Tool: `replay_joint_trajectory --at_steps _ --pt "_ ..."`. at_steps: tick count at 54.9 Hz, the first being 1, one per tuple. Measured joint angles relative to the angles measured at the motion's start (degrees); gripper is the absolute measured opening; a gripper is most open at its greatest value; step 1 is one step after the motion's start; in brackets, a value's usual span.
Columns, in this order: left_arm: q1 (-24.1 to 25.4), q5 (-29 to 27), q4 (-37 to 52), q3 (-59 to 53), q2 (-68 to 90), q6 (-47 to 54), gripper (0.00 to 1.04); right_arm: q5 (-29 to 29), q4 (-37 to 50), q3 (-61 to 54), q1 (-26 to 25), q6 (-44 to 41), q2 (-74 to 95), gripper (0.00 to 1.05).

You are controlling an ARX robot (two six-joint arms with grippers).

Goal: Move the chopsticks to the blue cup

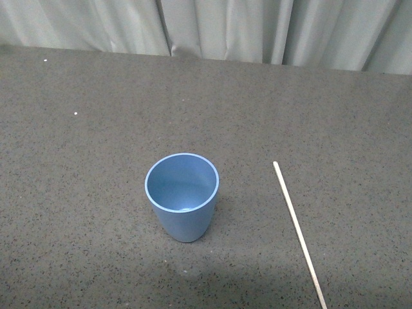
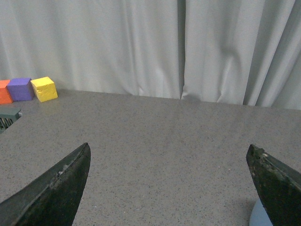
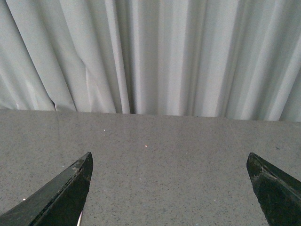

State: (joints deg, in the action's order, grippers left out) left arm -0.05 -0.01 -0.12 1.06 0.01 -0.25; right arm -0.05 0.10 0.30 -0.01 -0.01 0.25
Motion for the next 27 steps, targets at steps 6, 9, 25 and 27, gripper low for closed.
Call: replay_joint_trajectory --at_steps 6,9,25,27 --pt "0.0 0.0 0.0 0.0 0.0 0.0 0.98 0.0 0.0 0.0 0.0 0.0 0.0 0.95" --pt "0.0 0.0 0.0 0.0 0.0 0.0 0.98 0.0 0.0 0.0 0.0 0.0 0.0 0.95" --pt "0.0 0.0 0.0 0.0 0.0 0.0 0.98 0.0 0.0 0.0 0.0 0.0 0.0 0.95" --pt "0.0 0.0 0.0 0.0 0.0 0.0 0.98 0.0 0.0 0.0 0.0 0.0 0.0 0.95"
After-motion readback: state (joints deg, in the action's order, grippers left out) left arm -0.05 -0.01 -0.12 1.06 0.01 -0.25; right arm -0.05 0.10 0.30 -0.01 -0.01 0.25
